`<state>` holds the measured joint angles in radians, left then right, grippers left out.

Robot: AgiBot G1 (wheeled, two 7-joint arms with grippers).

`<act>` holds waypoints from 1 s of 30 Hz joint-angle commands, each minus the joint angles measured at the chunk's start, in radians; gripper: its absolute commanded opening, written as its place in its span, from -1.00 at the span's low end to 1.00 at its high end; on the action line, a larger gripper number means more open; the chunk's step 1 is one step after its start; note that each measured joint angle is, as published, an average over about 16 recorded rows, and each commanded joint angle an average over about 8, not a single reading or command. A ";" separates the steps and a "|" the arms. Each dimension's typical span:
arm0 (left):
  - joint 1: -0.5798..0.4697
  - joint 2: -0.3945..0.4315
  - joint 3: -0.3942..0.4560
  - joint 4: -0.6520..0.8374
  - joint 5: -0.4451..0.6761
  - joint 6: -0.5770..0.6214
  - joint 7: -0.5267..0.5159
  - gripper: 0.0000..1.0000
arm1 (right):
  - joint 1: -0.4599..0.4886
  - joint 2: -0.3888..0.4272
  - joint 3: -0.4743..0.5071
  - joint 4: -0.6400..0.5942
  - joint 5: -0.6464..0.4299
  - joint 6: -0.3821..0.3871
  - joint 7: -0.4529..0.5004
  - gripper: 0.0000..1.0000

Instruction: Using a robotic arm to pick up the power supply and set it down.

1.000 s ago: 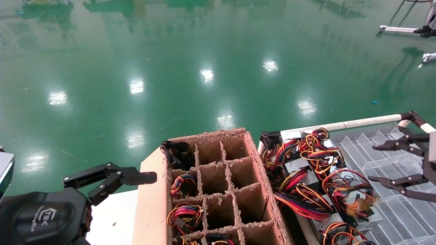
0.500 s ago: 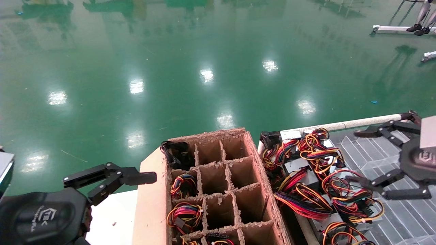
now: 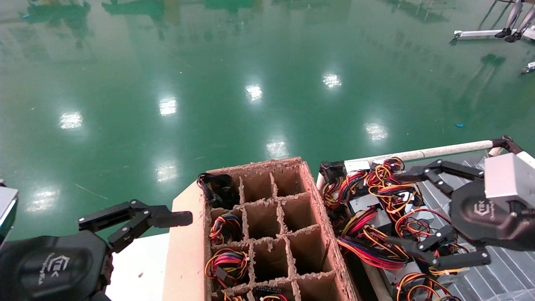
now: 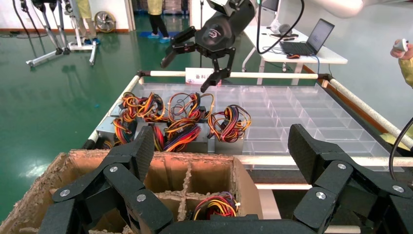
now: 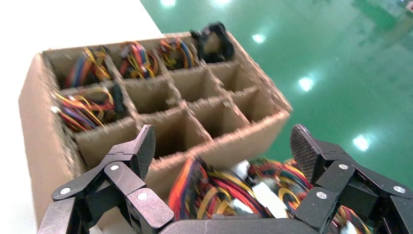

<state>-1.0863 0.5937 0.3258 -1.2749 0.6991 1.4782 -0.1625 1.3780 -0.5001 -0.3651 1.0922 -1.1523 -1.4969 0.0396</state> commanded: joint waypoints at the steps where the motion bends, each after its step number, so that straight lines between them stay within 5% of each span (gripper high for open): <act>1: 0.000 0.000 0.000 0.000 0.000 0.000 0.000 1.00 | -0.016 -0.006 0.005 0.010 0.023 0.000 0.008 1.00; 30: 0.000 0.000 0.001 0.000 -0.001 0.000 0.000 1.00 | -0.254 -0.093 0.071 0.161 0.352 0.001 0.124 1.00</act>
<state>-1.0865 0.5934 0.3266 -1.2749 0.6986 1.4778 -0.1621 1.1265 -0.5921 -0.2942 1.2512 -0.8028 -1.4958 0.1623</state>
